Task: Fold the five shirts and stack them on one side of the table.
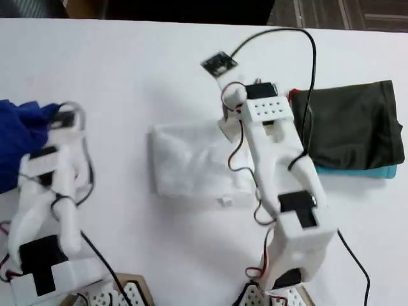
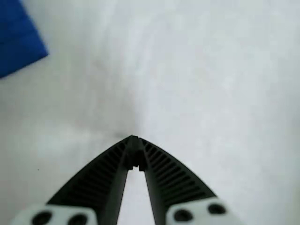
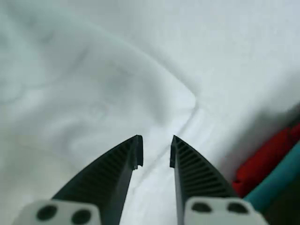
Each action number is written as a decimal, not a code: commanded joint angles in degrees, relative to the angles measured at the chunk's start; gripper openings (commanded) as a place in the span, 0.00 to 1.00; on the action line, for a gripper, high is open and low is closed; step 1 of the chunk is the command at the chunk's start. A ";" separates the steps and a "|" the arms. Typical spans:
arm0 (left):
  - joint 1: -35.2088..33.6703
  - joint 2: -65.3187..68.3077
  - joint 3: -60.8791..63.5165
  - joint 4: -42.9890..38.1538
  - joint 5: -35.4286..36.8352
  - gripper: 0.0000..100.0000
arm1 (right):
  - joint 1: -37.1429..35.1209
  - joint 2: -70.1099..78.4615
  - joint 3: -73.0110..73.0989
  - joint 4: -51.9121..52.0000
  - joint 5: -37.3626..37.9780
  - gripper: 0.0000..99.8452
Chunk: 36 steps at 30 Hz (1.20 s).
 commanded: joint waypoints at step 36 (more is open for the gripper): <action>37.36 -1.85 0.40 -5.36 -6.15 0.03 | 1.98 13.14 -2.20 -8.66 0.26 0.10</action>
